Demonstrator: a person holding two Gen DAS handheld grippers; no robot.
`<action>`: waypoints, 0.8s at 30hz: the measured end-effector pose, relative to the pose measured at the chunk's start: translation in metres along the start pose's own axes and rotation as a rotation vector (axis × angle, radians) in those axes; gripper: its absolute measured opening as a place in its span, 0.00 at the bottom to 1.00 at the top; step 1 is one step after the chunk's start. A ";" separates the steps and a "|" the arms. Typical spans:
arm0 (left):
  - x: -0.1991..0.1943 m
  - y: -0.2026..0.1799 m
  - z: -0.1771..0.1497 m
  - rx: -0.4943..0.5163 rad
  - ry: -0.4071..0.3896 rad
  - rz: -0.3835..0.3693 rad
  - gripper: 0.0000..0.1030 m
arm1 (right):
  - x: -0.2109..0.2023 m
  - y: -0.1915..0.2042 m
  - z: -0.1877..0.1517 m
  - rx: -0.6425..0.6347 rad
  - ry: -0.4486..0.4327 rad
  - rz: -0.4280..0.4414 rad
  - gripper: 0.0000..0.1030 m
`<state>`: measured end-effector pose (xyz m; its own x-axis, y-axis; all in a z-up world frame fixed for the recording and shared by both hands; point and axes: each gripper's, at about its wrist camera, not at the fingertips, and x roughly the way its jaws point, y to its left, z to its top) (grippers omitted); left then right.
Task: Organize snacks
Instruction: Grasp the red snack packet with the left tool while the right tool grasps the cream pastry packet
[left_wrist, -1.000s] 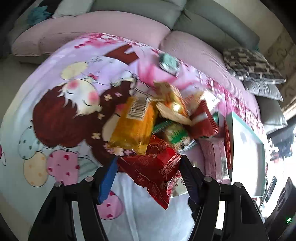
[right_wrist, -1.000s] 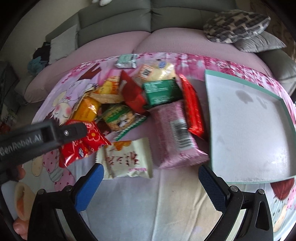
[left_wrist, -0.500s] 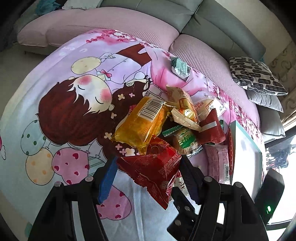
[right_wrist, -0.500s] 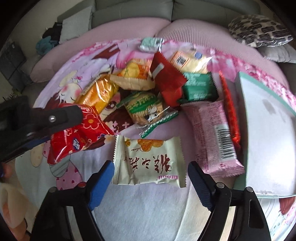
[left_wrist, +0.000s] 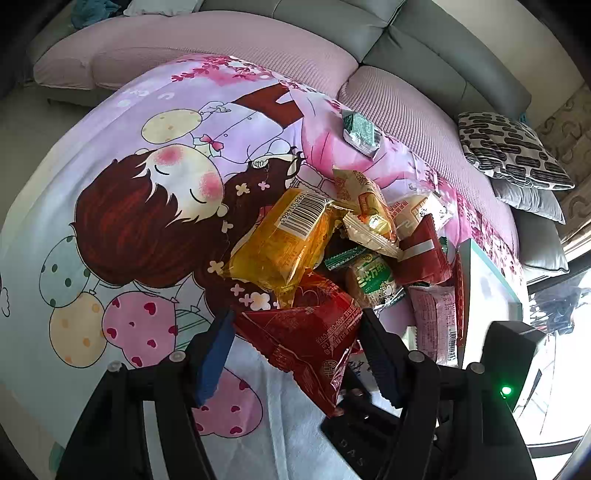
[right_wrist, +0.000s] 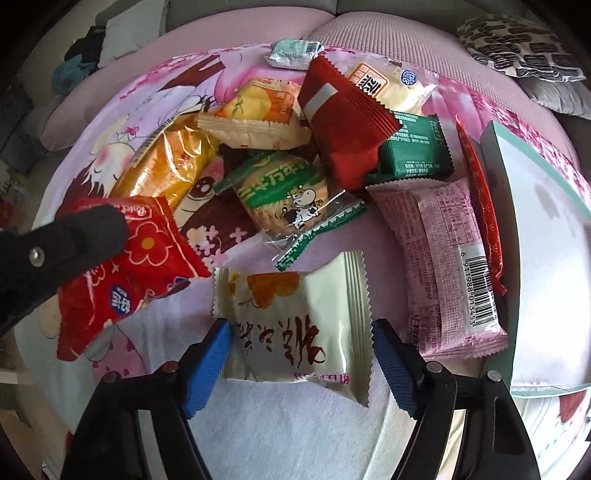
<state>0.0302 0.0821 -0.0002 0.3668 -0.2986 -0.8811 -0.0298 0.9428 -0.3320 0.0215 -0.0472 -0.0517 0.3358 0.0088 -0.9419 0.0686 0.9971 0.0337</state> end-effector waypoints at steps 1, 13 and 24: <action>0.000 0.000 0.000 0.000 0.000 0.001 0.67 | -0.002 -0.001 0.000 0.009 -0.014 0.012 0.59; -0.008 -0.005 0.000 0.017 -0.027 0.025 0.67 | -0.018 -0.021 -0.007 0.071 -0.081 0.110 0.44; -0.013 -0.012 -0.003 0.045 -0.043 0.047 0.67 | -0.041 -0.044 -0.016 0.127 -0.133 0.196 0.28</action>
<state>0.0232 0.0738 0.0140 0.4055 -0.2484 -0.8797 -0.0062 0.9616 -0.2744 -0.0108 -0.0905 -0.0199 0.4739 0.1827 -0.8614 0.1044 0.9597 0.2610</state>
